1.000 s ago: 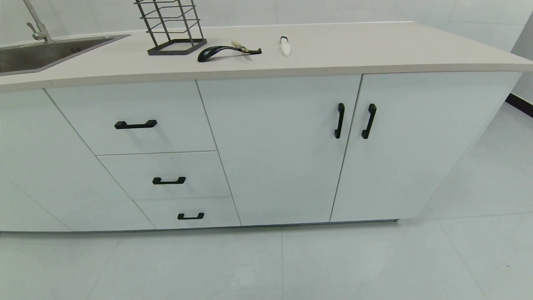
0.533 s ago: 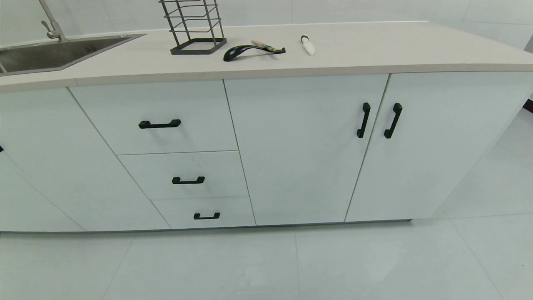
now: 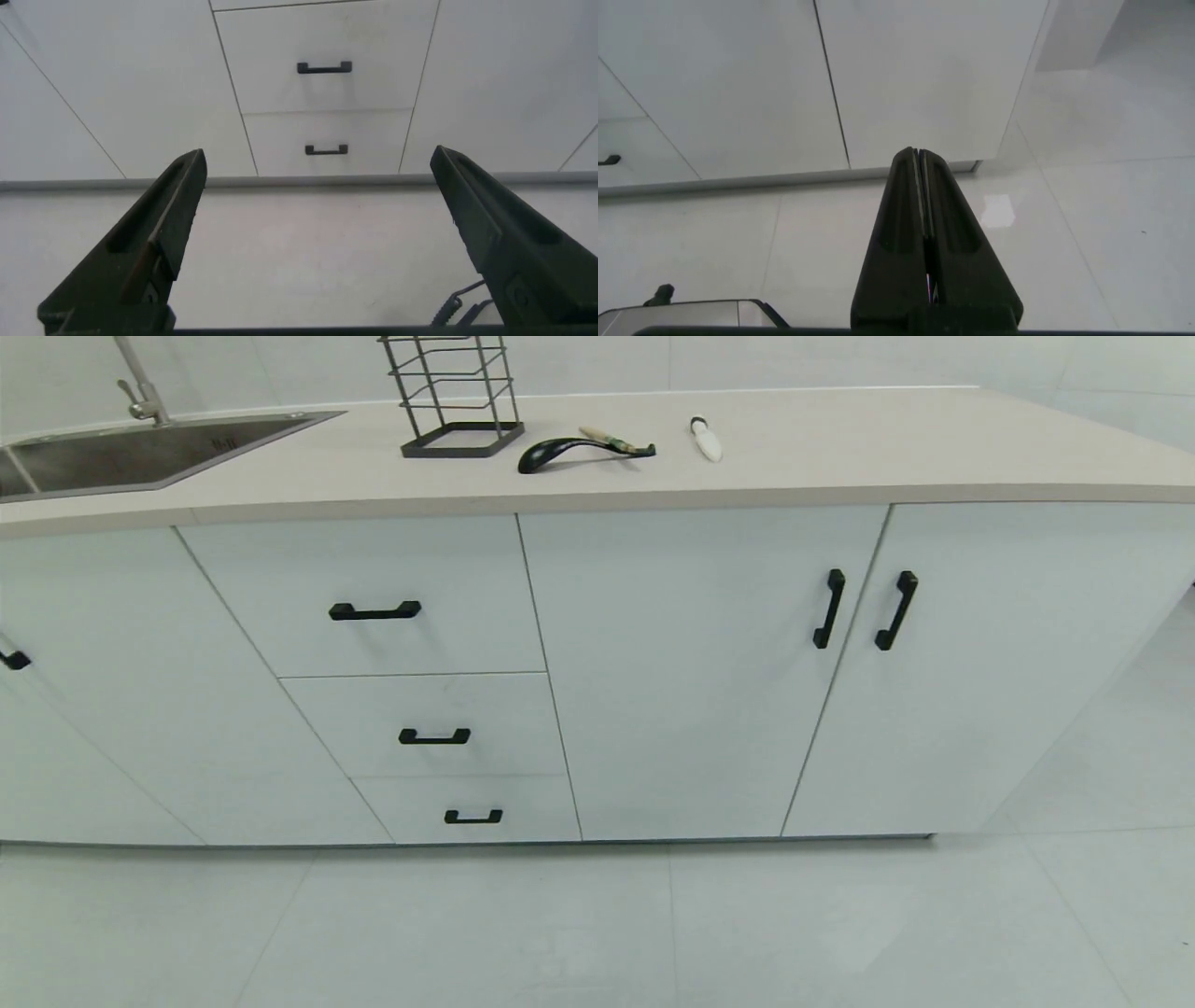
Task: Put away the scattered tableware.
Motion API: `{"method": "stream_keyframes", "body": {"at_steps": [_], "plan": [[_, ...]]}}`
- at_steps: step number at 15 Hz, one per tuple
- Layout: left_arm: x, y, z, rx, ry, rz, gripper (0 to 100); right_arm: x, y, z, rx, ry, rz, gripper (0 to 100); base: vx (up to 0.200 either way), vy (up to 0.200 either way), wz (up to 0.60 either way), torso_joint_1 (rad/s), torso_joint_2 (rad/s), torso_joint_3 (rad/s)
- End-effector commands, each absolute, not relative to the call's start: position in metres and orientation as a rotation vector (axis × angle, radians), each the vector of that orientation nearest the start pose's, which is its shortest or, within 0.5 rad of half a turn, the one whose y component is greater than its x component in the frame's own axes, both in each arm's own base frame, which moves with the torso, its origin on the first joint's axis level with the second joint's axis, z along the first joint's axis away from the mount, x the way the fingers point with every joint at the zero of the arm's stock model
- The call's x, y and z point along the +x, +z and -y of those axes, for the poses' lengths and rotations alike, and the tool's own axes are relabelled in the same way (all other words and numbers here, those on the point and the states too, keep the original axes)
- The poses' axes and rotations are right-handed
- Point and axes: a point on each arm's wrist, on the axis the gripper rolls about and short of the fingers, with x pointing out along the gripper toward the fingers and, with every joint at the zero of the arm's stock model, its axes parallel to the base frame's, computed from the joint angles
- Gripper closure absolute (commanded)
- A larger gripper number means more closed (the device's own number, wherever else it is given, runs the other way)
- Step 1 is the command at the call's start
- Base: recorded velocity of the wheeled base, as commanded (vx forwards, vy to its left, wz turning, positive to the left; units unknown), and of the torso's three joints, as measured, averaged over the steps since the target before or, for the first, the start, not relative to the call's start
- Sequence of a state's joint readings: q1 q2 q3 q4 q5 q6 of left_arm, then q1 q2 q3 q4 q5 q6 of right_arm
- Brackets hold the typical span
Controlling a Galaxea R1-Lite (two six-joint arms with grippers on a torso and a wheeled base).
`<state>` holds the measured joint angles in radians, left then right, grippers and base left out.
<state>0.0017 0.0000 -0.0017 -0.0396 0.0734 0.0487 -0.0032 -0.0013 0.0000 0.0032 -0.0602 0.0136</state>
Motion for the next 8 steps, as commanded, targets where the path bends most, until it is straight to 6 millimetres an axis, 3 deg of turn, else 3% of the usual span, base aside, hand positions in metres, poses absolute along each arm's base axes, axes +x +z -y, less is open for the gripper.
{"method": "stream_keyframes", "body": {"at_steps": [1, 5, 8], "plan": [[-0.0231, 0.0801, -0.0017, 0.038, 0.078, 0.041, 0, -0.0228, 0.0752, 0.0013, 0.015, -0.063, -0.003, 100, 0.0, 0.0, 0.6, 0.007, 0.0, 0.002], [-0.023, 0.0792, -0.0017, 0.025, 0.077, 0.033, 0, -0.0228, 0.0752, 0.0013, 0.017, -0.063, -0.003, 100, 0.0, 0.0, 0.0, 0.0, 0.0, 0.0], [-0.023, 0.0762, -0.0016, 0.009, 0.075, 0.004, 0, -0.0228, 0.0753, 0.0013, 0.021, -0.064, -0.001, 100, 0.2, 0.0, 0.0, 0.002, 0.0, 0.005]]}}
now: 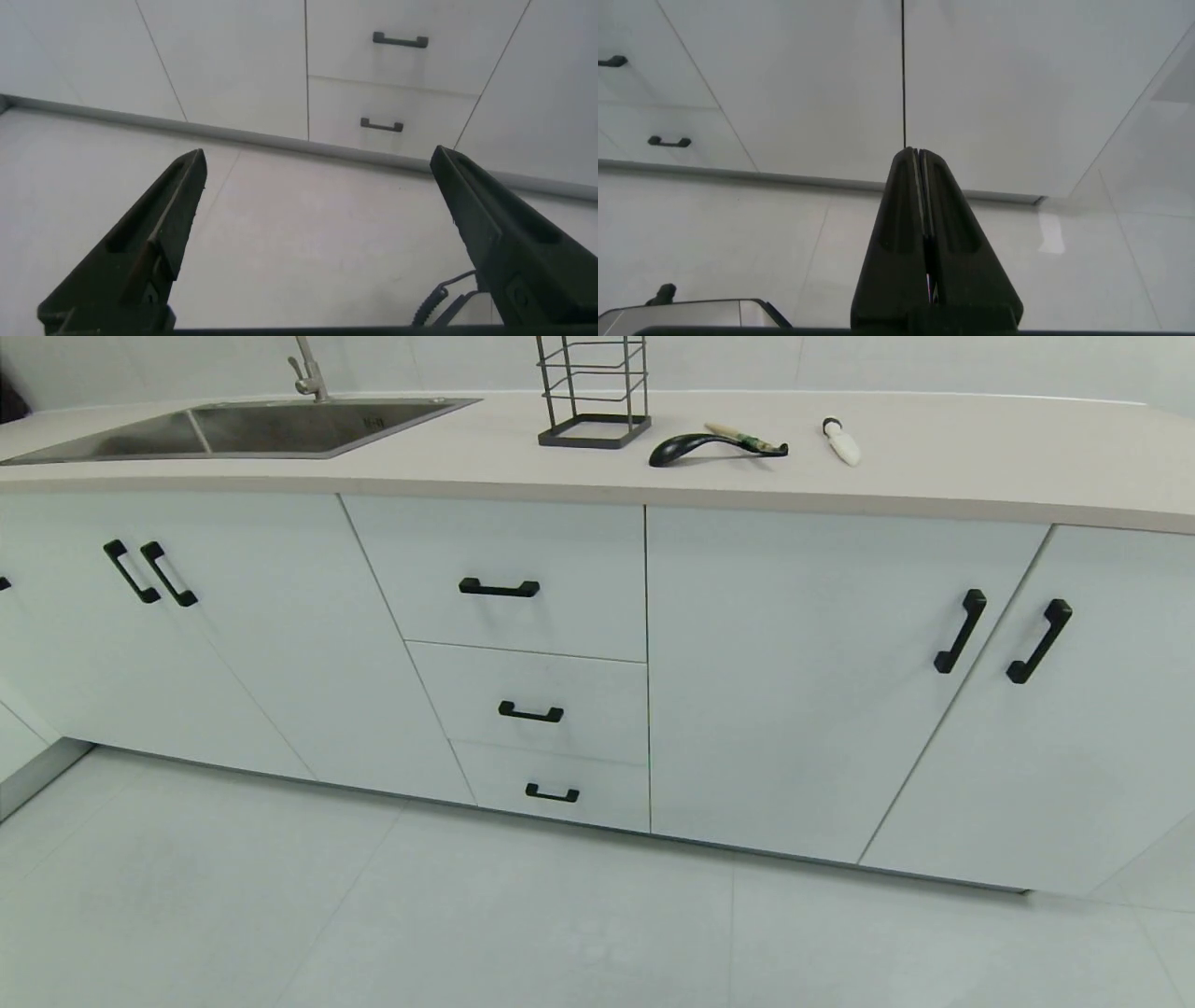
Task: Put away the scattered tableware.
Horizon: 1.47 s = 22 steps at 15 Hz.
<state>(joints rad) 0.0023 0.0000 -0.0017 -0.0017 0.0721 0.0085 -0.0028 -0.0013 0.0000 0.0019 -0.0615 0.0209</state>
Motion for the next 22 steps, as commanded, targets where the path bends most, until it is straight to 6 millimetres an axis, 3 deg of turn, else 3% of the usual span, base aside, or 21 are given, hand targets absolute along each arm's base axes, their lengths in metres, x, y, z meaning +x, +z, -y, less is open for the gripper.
{"method": "stream_keyframes", "body": {"at_steps": [1, 6, 9, 15, 22], "plan": [[-0.023, 0.0762, -0.0016, 0.008, 0.074, 0.004, 0, -0.0228, 0.0753, 0.0013, 0.021, -0.064, -0.001, 100, 0.2, 0.0, 0.0, -0.002, 0.01, 0.002], [-0.023, 0.0761, -0.0016, 0.006, 0.074, 0.003, 0, -0.0228, 0.0753, 0.0013, 0.021, -0.064, -0.001, 100, 0.2, 0.0, 0.0, 0.0, 0.0, 0.003], [-0.023, 0.0759, -0.0016, 0.006, 0.075, 0.001, 0, -0.0228, 0.0753, 0.0013, 0.021, -0.064, -0.001, 100, 0.0, 0.0, 0.0, 0.0, 0.0, 0.0], [-0.023, 0.0759, -0.0016, 0.005, 0.074, 0.001, 0, -0.0228, 0.0753, 0.0013, 0.021, -0.064, -0.001, 100, 0.0, 0.2, 0.0, 0.003, 0.0, 0.003], [-0.023, 0.0761, -0.0015, 0.009, 0.074, 0.003, 0, -0.0228, 0.0752, 0.0011, 0.014, -0.055, -0.003, 100, 0.0, 0.0, 0.0, 0.0, 0.0, 0.0]]}}
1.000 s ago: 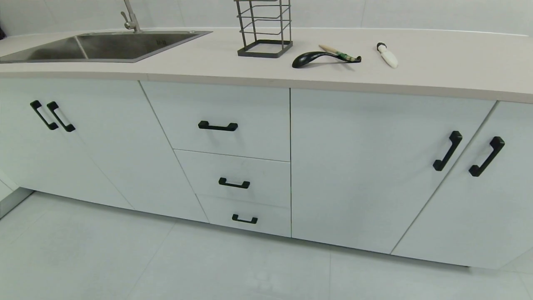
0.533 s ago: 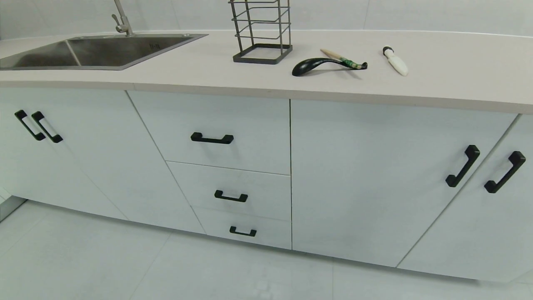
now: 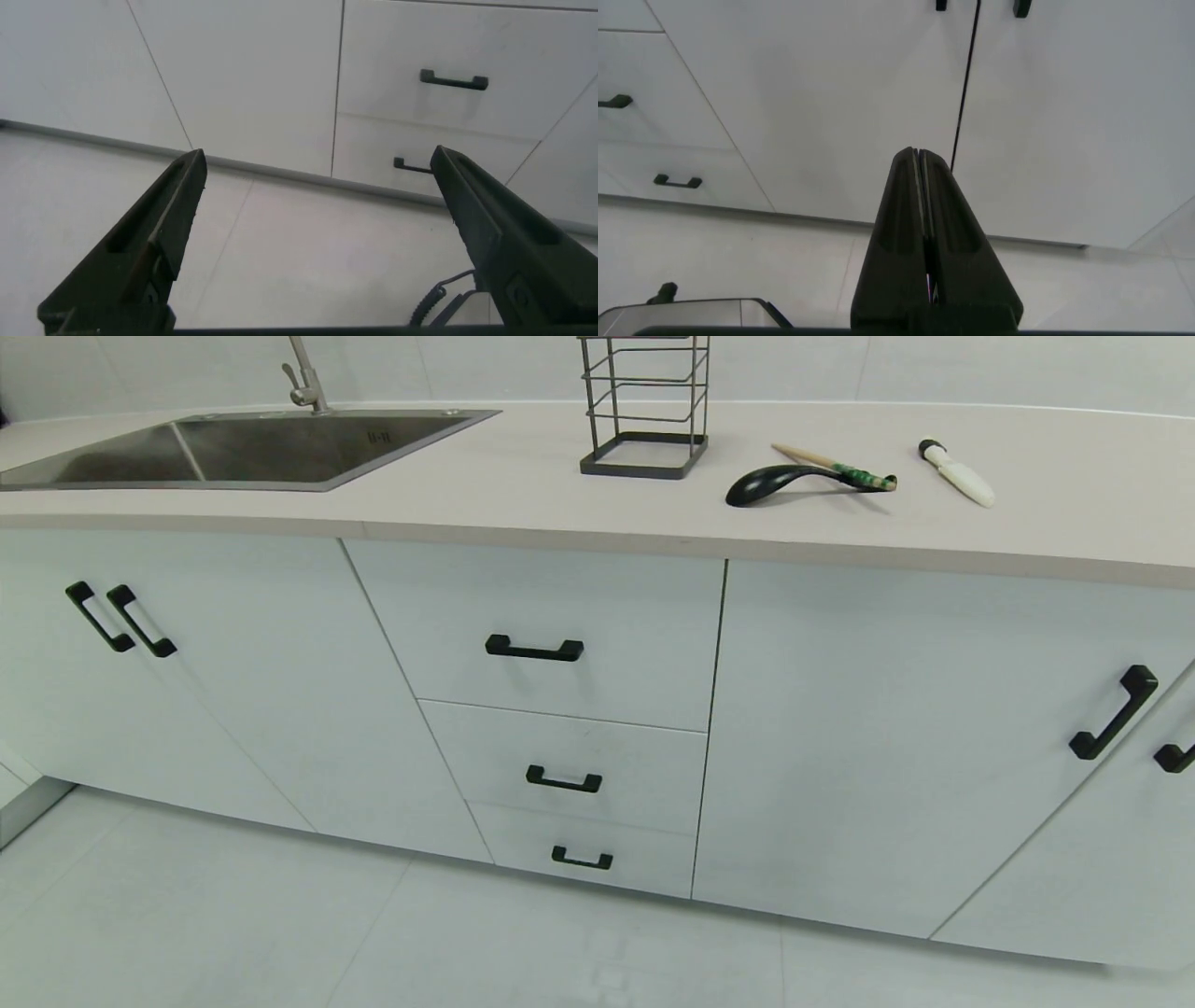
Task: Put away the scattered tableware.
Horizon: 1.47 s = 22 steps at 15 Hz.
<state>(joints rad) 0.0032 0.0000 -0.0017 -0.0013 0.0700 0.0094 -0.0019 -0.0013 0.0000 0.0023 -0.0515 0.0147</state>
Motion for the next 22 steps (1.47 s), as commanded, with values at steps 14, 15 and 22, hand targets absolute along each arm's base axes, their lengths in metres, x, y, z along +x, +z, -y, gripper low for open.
{"method": "stream_keyframes", "body": {"at_steps": [14, 15, 22], "plan": [[-0.015, 0.134, 0.005, 0.402, -0.269, 0.026, 0, -0.023, 0.075, 0.001, 0.014, -0.054, -0.003, 100, 0.0, 0.0, 0.0, 0.0, 0.0, 0.0], [-0.01, 0.137, 0.005, 0.445, -0.281, 0.005, 0, -0.023, 0.075, 0.001, 0.014, -0.054, -0.003, 100, 0.0, 0.0, 0.0, 0.0, 0.0, 0.0], [0.04, 0.141, 0.007, 0.825, -0.432, -0.239, 0, -0.023, 0.075, 0.001, 0.015, -0.051, -0.003, 100, 0.0, 0.0, 0.0, 0.0, 0.0, 0.0]]}}
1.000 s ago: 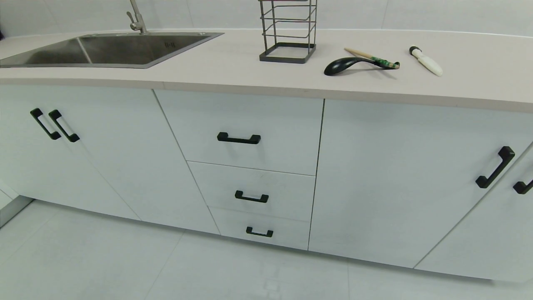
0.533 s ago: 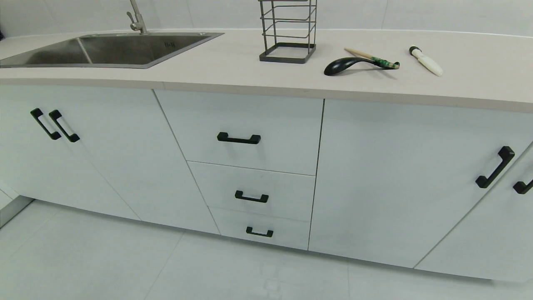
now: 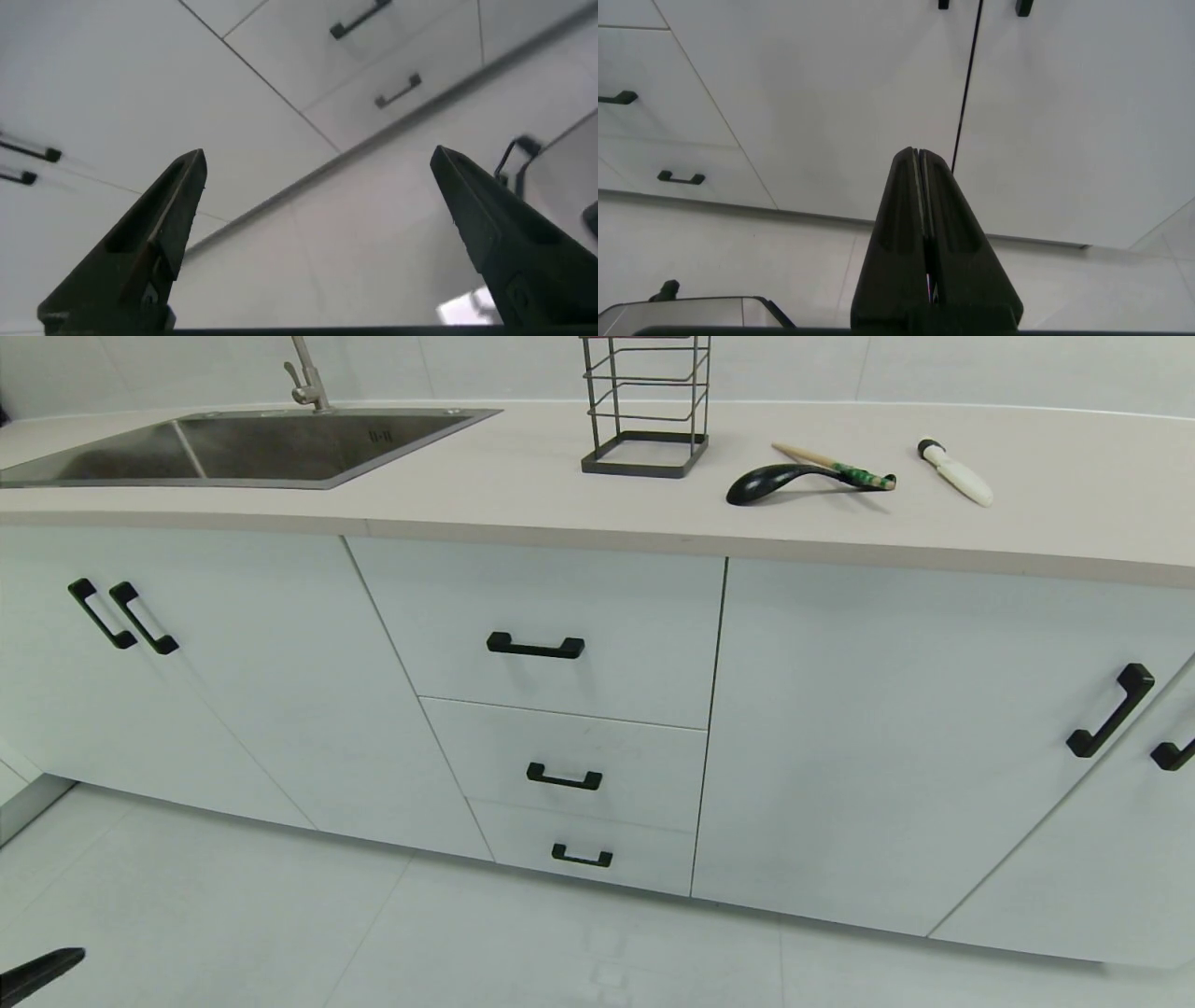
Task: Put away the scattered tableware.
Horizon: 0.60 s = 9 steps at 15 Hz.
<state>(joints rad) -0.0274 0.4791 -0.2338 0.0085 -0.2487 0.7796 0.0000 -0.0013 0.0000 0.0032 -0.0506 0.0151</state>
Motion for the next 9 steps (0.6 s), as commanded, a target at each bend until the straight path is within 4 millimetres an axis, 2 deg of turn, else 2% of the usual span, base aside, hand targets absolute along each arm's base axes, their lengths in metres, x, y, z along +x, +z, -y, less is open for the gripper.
{"method": "stream_keyframes", "body": {"at_steps": [1, 5, 7, 9], "plan": [[0.045, 0.141, 0.008, 0.878, -0.462, -0.249, 0, -0.023, 0.075, 0.001, 0.015, -0.051, -0.003, 100, 0.0, 0.0, 0.0, 0.0, 0.0, 0.0], [0.063, 0.137, 0.011, 1.009, -0.563, -0.312, 0, -0.023, 0.075, 0.001, 0.015, -0.051, -0.003, 100, 0.0, 0.0, 0.0, 0.0, 0.0, 0.0], [0.077, 0.148, 0.013, 1.062, -0.574, -0.314, 0, -0.023, 0.075, 0.001, 0.015, -0.051, -0.003, 100, 0.0, 0.0, 0.0, 0.0, 0.0, 0.0], [0.101, 0.163, 0.02, 1.172, -0.645, -0.284, 0, -0.023, 0.075, 0.001, 0.015, -0.051, -0.003, 100, 0.0, 0.0, 0.0, 0.0, 0.0, 0.0]]}}
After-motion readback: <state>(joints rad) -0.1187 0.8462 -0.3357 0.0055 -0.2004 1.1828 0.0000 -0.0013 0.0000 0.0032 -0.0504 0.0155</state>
